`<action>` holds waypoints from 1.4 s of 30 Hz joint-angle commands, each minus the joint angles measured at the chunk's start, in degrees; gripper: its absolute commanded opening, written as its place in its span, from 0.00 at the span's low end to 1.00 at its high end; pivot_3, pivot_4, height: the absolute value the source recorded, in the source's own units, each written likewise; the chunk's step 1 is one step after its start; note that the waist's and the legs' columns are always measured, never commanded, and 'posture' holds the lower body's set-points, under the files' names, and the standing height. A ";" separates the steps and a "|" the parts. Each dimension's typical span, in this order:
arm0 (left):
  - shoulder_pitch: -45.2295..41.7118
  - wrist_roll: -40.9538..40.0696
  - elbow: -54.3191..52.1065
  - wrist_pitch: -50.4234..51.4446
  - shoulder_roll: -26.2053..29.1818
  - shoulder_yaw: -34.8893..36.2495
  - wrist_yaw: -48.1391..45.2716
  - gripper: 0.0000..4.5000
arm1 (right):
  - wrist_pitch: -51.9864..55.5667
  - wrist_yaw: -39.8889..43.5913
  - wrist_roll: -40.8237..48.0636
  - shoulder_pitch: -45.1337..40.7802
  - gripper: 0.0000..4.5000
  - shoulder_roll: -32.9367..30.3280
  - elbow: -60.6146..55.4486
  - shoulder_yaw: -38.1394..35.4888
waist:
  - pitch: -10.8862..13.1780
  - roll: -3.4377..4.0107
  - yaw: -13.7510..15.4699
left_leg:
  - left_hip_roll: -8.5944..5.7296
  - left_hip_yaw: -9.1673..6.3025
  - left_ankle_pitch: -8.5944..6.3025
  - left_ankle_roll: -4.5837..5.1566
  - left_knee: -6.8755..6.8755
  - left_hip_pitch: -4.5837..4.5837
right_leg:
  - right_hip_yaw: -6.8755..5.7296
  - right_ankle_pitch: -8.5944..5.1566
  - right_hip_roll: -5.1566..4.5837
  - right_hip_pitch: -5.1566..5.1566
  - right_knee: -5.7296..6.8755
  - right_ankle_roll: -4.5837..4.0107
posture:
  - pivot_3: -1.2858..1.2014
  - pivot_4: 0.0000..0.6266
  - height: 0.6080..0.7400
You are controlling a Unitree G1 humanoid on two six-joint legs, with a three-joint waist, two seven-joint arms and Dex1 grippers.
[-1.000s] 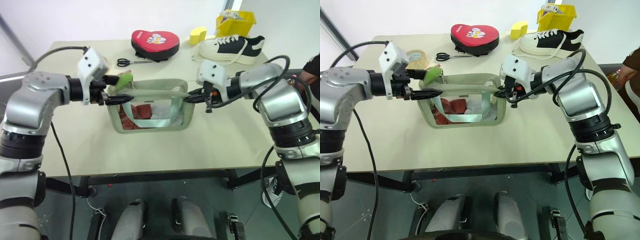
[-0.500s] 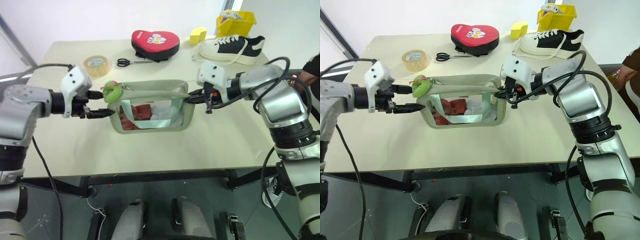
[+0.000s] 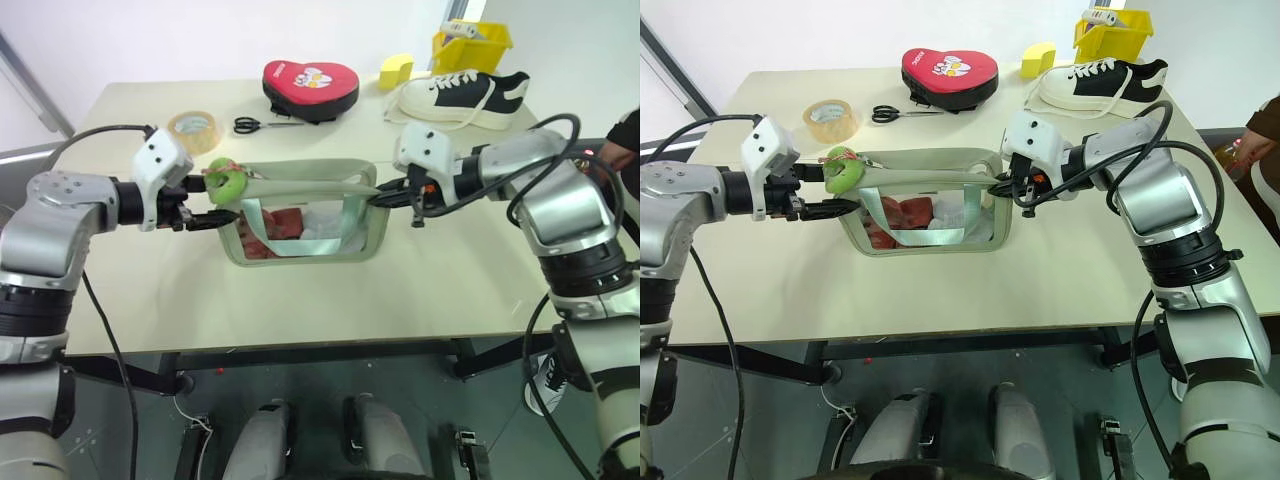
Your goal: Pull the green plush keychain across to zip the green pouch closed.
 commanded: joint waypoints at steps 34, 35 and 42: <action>-10.08 1.04 3.03 -1.47 -1.31 0.37 -2.11 0.80 | 0.74 -1.69 0.32 -0.24 0.00 -0.70 -2.82 -1.08 | -0.01 -0.01 -0.15 | 0.00 0.00 0.00 -0.01 0.01 -0.02 | -0.01 0.00 0.02 -0.05 0.04 0.00 | 0.52 0.24 1.00; -9.50 1.59 3.76 -2.23 -0.58 0.38 -2.27 0.80 | 0.84 -1.72 0.37 -0.18 0.00 -0.75 -2.96 -1.12 | -0.01 -0.01 -0.08 | 0.00 0.00 0.00 -0.01 0.02 -0.02 | -0.01 0.00 0.02 -0.04 0.04 0.00 | 0.52 0.24 1.00; -3.38 0.50 0.77 -1.93 0.70 0.46 -3.91 0.80 | 0.61 -1.63 0.39 -0.36 0.00 -0.95 -2.66 -1.02 | -0.01 -0.01 0.04 | -0.01 0.00 0.00 0.00 0.04 -0.01 | -0.01 0.00 -0.01 0.00 0.02 0.00 | 0.52 0.24 1.00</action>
